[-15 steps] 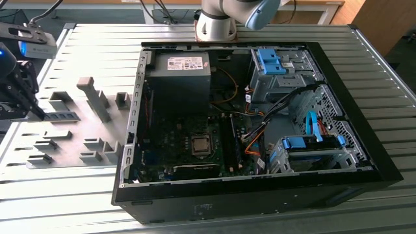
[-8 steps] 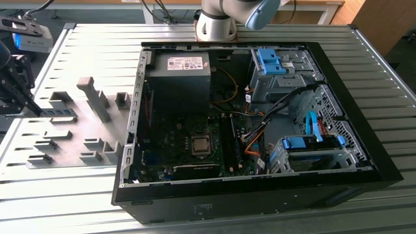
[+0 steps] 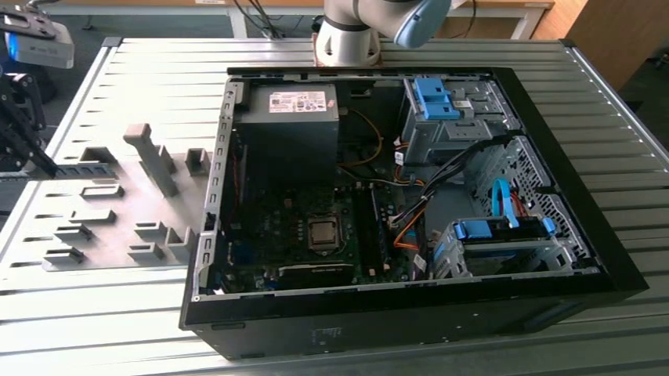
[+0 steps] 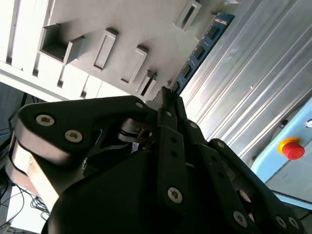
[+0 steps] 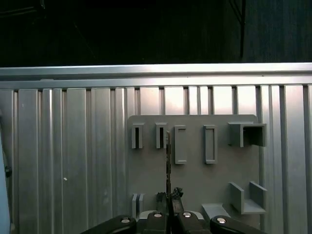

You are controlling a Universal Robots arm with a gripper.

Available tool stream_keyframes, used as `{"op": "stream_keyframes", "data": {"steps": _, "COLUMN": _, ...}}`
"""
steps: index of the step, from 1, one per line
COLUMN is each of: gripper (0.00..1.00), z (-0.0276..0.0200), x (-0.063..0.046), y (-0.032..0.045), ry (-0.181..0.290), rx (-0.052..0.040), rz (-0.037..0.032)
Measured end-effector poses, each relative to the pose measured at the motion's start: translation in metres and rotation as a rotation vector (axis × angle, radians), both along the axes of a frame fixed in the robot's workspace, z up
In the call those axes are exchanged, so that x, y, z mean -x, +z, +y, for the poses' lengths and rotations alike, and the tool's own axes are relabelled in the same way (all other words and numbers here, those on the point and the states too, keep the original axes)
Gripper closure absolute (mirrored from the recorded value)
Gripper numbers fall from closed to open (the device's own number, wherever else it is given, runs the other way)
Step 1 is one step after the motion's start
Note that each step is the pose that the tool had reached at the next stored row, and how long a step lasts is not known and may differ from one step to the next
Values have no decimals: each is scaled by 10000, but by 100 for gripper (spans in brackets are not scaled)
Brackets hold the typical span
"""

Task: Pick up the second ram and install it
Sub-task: 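Pick up the second ram and move it above second insertion slot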

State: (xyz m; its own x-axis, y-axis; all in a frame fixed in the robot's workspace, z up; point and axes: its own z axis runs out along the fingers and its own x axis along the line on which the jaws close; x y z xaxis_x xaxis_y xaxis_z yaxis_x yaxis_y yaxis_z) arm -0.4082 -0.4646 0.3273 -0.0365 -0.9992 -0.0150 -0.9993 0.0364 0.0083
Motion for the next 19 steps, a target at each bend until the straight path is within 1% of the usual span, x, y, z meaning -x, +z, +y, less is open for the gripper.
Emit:
{"op": "stream_keyframes", "data": {"steps": 12, "gripper": 86, "z": 0, "x": 0, "y": 301, "ry": 0, "rx": 0, "rz": 1}}
{"op": "stream_keyframes", "data": {"steps": 19, "gripper": 86, "z": 0, "x": 0, "y": 442, "ry": 0, "rx": 0, "rz": 1}}
